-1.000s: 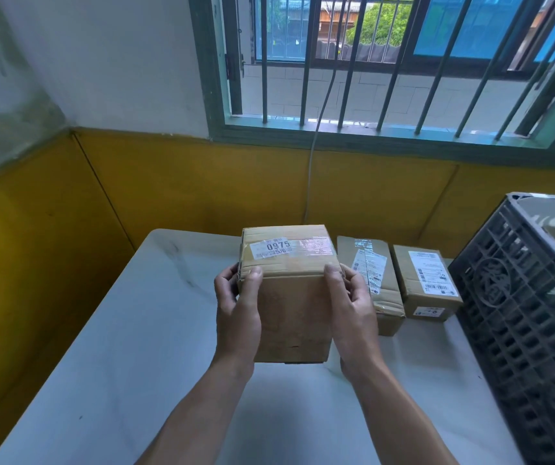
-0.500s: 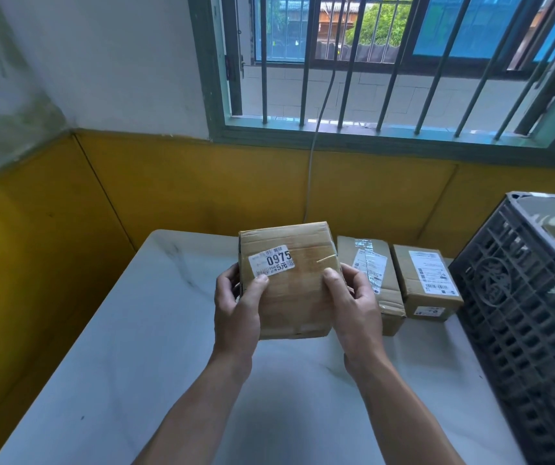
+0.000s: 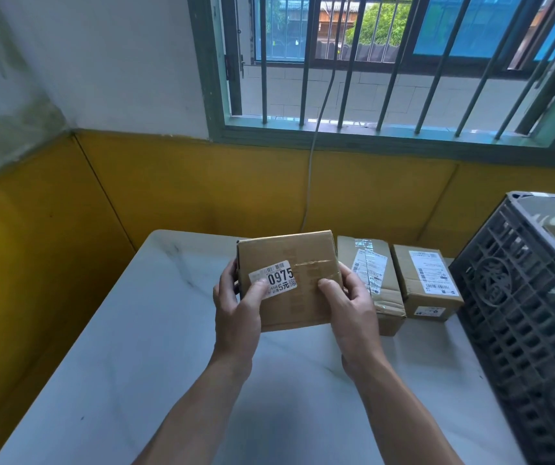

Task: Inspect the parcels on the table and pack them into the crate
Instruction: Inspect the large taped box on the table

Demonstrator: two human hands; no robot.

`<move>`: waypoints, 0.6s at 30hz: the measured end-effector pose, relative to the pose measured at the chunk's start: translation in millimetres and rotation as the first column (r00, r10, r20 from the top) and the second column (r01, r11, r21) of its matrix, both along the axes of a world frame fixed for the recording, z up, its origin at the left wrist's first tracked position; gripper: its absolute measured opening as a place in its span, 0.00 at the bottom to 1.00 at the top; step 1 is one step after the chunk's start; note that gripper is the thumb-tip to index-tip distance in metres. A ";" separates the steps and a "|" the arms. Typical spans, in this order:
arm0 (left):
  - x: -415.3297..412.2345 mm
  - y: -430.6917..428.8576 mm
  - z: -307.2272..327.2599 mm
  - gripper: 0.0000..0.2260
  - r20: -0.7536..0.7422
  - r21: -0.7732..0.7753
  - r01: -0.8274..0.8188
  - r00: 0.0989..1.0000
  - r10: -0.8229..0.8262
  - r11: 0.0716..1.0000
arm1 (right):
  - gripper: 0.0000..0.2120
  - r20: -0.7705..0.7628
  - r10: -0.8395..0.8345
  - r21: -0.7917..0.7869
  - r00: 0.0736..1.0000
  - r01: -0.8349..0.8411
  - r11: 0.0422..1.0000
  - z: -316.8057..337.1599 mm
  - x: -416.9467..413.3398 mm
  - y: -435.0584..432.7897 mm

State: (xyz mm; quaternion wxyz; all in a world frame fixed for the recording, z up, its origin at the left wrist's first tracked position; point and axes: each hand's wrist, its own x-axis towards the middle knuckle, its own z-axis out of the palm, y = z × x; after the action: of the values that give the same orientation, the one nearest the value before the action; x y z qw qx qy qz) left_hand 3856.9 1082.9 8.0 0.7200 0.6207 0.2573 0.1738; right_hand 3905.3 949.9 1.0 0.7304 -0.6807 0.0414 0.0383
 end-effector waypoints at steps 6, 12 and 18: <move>2.3 -1.0 -2.3 0.12 0.006 -0.028 -0.055 0.998 0.055 0.998 | 0.12 0.016 -0.022 -0.005 1.000 0.022 1.000 -4.0 2.3 -0.6; 4.9 0.0 -2.1 0.07 -0.001 -0.050 -0.078 0.997 0.078 0.996 | 0.09 0.011 -0.062 -0.009 0.998 0.062 0.998 -6.0 2.4 -0.3; 5.5 0.7 -4.3 0.07 -0.036 -0.040 -0.062 0.998 0.060 0.997 | 0.19 0.008 -0.010 0.005 1.000 0.010 1.000 -2.8 0.5 -1.4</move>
State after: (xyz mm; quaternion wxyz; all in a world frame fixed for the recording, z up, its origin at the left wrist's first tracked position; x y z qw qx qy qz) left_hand 3862.5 1083.6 3.7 0.7224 0.6004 0.2922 0.1796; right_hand 3905.8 948.5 -1.7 0.7323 -0.6790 0.0418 0.0320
